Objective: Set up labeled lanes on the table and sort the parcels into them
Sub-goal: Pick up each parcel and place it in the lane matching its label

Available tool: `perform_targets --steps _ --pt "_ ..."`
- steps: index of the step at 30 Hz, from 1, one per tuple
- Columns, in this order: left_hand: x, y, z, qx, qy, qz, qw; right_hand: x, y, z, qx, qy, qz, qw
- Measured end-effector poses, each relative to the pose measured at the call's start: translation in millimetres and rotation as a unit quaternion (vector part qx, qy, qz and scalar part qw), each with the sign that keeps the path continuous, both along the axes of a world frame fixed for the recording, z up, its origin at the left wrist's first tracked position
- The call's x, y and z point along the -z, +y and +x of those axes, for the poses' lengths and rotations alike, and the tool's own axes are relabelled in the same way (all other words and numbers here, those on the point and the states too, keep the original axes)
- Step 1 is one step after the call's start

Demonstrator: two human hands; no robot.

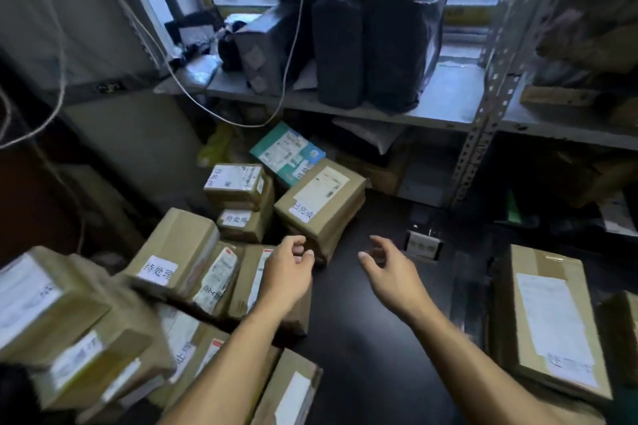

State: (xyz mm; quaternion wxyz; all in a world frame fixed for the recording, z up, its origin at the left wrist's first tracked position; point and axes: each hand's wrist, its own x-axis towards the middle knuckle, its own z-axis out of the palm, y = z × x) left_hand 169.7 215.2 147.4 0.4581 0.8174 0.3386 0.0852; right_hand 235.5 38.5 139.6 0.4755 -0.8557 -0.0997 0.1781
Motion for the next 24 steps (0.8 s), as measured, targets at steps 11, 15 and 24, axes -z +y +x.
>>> perform_targets --steps 11,15,24 --pt "31 105 96 0.048 0.041 0.004 0.998 46 112 36 0.071 0.139 0.016 0.988" --pt "55 128 129 0.030 0.075 0.017 0.997 59 144 60 0.134 0.151 0.041 0.978" --pt "63 119 114 -0.010 0.012 -0.039 0.999 63 163 52 0.161 0.131 0.114 0.971"
